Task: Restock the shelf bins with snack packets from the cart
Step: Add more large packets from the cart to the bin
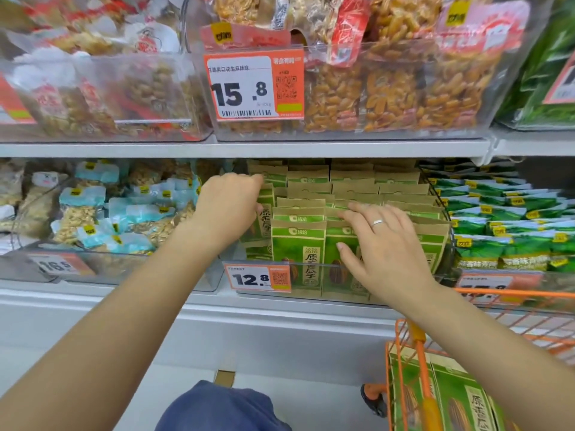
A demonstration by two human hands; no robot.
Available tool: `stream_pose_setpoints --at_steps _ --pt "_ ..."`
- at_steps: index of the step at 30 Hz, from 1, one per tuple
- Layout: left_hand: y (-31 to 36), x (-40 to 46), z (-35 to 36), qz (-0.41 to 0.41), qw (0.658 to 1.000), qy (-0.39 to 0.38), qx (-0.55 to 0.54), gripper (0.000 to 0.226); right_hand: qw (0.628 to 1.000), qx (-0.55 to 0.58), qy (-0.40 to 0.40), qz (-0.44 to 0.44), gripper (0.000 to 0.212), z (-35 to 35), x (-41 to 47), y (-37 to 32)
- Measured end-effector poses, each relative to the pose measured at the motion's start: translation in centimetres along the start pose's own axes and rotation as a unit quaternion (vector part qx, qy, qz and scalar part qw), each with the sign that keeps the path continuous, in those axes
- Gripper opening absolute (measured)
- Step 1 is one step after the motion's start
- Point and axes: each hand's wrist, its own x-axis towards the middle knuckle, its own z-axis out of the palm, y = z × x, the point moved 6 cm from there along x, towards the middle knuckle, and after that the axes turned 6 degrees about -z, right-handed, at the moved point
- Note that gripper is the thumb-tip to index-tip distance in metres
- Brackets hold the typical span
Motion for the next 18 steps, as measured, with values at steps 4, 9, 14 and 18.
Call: stream_pose_setpoints --at_steps 4,9,14,18 --pt "0.7 2.5 3.3 0.042 0.995 -0.088 -0.032 0.036 1.0 -0.017 0.001 -0.008 0.046 0.0 -0.1 0.0" --pt "1.4 4.7 4.7 0.061 0.975 -0.208 -0.054 0.058 0.999 -0.036 0.011 -0.022 0.046 0.2 -0.3 -0.1" --pt "1.8 5.3 5.4 0.071 0.967 -0.24 -0.045 0.066 0.998 -0.041 0.029 -0.028 0.044 0.1 -0.2 0.0" --pt "1.3 5.4 6.0 0.078 0.975 -0.207 -0.028 0.071 0.998 -0.04 0.036 -0.029 0.044 0.2 -0.3 0.0"
